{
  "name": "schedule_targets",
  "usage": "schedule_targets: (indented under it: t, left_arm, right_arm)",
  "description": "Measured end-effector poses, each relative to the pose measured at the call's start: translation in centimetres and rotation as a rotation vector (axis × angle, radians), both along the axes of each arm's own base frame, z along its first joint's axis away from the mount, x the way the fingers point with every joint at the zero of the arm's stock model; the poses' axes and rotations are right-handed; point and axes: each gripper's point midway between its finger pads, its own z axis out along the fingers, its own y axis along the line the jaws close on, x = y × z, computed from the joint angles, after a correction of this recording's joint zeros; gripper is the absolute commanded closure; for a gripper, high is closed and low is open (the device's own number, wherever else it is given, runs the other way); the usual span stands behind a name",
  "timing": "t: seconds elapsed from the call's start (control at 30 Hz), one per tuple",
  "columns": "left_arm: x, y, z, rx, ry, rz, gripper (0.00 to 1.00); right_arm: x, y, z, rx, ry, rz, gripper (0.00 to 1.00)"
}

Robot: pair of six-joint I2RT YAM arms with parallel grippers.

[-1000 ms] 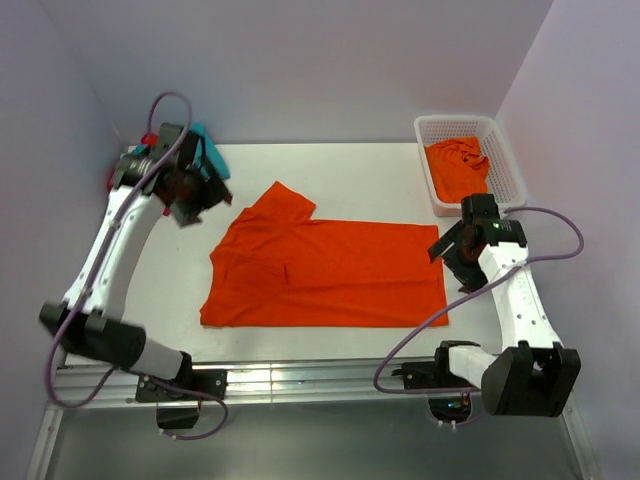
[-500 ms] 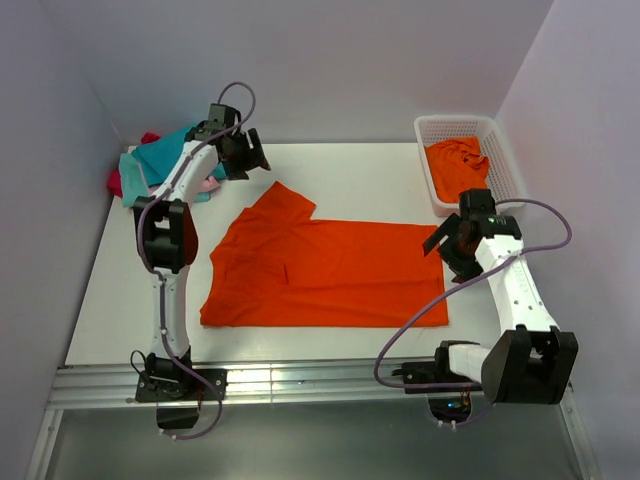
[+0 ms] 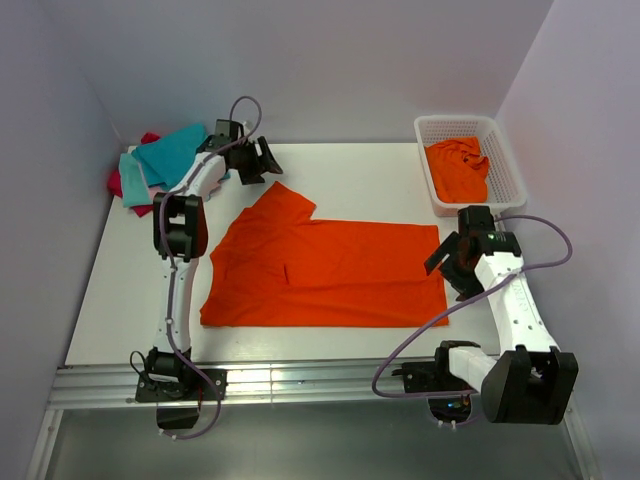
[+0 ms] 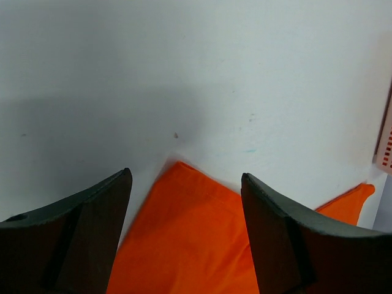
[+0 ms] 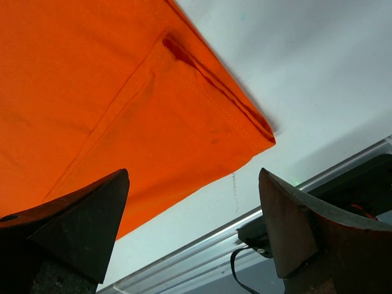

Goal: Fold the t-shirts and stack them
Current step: Fold the tshirt

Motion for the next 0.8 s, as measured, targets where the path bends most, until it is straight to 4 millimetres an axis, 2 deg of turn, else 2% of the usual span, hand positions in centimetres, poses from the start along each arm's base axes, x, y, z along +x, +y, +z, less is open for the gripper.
schedule_targets:
  t: [0.1, 0.37, 0.6, 0.8]
  left_arm:
    - [-0.4, -0.5, -1.6, -0.017, 0.027, -0.021, 0.22]
    - [-0.4, -1.0, -2.0, -0.055, -0.002, -0.054, 0.25]
    - [-2.8, -1.1, -2.2, -0.067, -0.01, -0.091, 0.27]
    - [-3.1, -1.2, -2.3, -0.079, -0.014, -0.108, 0.34]
  right_arm:
    - [0.0, -0.1, 0.1, -0.006, 0.008, -0.003, 0.07]
    - [0.1, -0.1, -0.3, -0.002, 0.035, -0.008, 0.07]
    - [0.5, -0.1, -0.7, 0.0, 0.052, -0.01, 0.07]
    - [0.8, -0.2, -0.9, 0.001, 0.053, -0.013, 0.07]
